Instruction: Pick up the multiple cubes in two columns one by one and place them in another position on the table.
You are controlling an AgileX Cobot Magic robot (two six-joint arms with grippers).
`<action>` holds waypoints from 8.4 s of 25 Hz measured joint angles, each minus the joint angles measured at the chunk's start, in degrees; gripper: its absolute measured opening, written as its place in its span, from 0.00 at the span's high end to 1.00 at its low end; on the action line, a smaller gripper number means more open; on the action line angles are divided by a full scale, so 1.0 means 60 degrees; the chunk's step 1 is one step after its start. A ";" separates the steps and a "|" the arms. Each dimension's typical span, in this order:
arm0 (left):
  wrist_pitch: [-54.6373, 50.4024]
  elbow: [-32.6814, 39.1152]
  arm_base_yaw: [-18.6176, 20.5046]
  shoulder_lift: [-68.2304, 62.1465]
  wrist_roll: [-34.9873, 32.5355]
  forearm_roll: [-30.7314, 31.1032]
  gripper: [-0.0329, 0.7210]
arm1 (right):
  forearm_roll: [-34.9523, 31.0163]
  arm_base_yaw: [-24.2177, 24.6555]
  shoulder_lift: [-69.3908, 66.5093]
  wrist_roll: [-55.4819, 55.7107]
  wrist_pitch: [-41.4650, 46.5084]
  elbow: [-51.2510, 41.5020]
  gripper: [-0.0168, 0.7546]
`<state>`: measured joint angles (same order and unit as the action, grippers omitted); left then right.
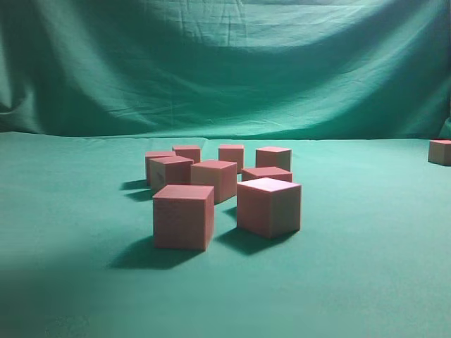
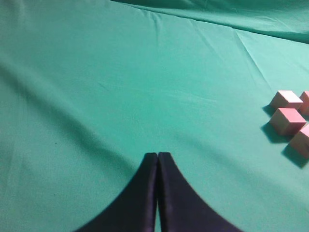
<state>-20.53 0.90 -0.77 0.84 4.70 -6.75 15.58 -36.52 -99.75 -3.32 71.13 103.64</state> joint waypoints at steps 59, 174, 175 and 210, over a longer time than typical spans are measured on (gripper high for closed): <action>0.0000 0.0000 0.0000 0.0000 0.0000 0.0000 0.96 | -0.2159 0.2692 -0.0869 0.0954 -0.0004 0.0000 0.64; 0.0000 0.0000 0.0000 0.0000 0.0000 0.0000 0.96 | -0.3800 -0.4003 1.2800 0.1189 -0.2502 -0.9827 0.98; 0.0000 0.0000 0.0000 0.0000 0.0000 0.0000 0.96 | -0.3704 -0.4003 1.2800 0.1189 -0.2775 -1.0022 0.98; 0.0000 0.0000 0.0000 0.0000 0.0000 0.0000 0.96 | -0.3525 0.4901 1.6737 0.1189 -0.8175 -1.7533 0.98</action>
<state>-20.53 0.90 -0.77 0.84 4.70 -6.75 -5.57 -7.11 0.67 3.81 22.08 -1.55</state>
